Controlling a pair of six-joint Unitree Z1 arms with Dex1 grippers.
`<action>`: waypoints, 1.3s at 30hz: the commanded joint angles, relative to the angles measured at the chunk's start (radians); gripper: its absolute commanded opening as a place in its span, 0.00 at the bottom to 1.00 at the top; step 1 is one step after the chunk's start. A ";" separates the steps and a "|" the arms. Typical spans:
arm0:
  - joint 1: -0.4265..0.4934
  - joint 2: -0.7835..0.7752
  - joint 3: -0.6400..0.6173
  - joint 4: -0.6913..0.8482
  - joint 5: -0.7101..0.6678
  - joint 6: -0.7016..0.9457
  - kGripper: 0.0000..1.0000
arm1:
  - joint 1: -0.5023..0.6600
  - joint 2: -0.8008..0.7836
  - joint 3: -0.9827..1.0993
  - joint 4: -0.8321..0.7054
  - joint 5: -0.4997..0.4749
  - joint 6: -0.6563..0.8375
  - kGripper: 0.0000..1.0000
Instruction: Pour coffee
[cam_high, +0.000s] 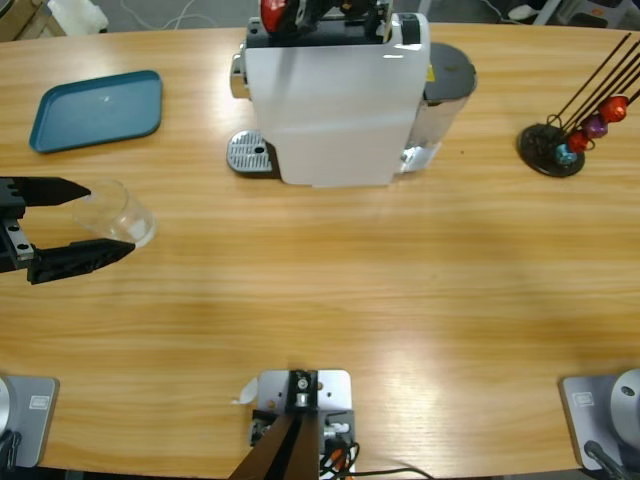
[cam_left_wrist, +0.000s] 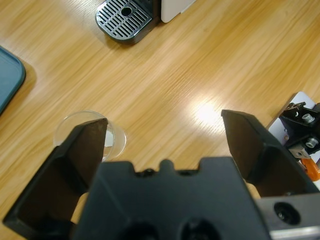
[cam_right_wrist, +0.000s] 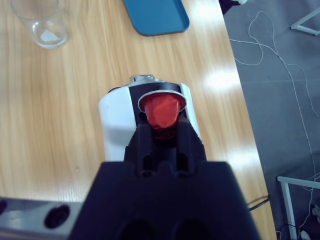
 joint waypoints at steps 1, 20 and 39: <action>-0.007 -0.011 0.036 -0.012 -0.016 0.009 0.99 | -0.013 0.037 0.085 -0.019 -0.009 -0.010 0.00; -0.007 -0.007 0.036 -0.014 -0.016 0.007 0.98 | -0.007 0.000 0.063 -0.034 -0.050 0.005 0.99; 0.013 -0.037 -0.067 -0.028 -0.011 -0.008 0.99 | 0.297 -0.446 0.435 -0.151 -0.431 0.866 0.00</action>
